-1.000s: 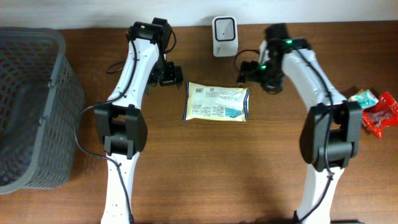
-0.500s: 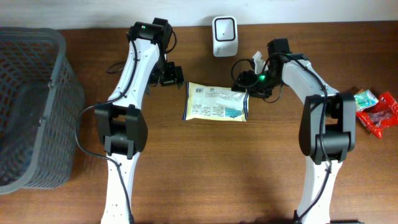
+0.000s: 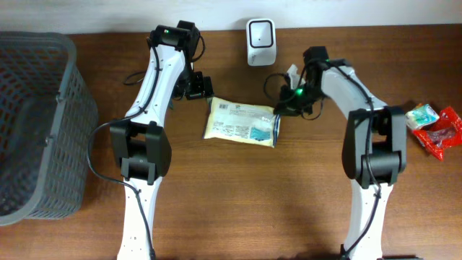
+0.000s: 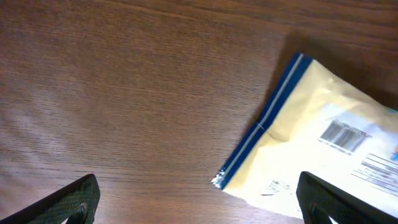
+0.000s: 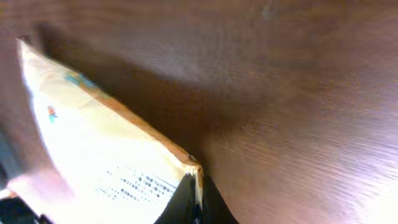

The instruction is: Scan the item barcode

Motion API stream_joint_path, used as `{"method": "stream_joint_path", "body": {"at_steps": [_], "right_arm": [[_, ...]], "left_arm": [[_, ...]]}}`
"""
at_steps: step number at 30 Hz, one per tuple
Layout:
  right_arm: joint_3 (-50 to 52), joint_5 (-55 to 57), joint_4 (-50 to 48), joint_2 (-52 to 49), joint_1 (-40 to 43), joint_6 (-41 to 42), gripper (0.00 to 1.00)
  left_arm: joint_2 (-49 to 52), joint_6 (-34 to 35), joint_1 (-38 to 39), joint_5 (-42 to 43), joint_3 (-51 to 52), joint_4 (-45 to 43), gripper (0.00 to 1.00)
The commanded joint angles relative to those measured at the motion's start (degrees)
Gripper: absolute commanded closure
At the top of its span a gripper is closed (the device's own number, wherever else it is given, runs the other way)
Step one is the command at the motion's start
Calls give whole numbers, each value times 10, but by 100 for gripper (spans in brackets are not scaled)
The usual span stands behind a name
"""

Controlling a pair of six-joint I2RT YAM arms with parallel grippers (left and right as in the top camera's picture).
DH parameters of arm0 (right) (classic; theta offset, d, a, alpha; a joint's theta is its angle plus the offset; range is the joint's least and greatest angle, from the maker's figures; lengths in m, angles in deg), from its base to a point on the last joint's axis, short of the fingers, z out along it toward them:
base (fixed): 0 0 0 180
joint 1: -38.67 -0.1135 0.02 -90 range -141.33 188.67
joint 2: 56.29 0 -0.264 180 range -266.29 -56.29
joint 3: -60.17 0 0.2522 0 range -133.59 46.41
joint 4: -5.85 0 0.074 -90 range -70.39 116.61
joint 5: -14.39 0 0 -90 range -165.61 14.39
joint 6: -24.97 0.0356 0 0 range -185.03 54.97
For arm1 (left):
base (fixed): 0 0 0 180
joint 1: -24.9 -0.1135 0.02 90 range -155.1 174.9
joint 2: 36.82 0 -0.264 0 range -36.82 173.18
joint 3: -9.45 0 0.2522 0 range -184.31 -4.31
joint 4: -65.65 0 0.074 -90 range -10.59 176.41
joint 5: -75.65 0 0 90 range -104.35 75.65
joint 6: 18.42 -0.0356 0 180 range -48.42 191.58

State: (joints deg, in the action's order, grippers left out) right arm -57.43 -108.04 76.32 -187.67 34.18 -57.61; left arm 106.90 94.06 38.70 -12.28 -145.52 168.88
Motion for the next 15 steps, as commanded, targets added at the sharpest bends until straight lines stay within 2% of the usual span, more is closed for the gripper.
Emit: {"method": "stream_joint_path", "body": {"at_steps": [1,5,9,11,15], "right_arm": [[-91,111,61,88,7,-23,96],[-186,238,161,144,2,-23,96],[-224,328,216,179,2,-20,96],[-235,372,246,188,0,8,96],[-242,376,295,187,-3,62,96]], "left_arm": [[-2,-3,1,-6,5,-1,1],[-2,-3,1,-6,5,-8,1],[-2,-3,1,-6,5,-9,1],[-2,-3,1,-6,5,-9,1],[-2,-3,1,-6,5,-9,1]]}}
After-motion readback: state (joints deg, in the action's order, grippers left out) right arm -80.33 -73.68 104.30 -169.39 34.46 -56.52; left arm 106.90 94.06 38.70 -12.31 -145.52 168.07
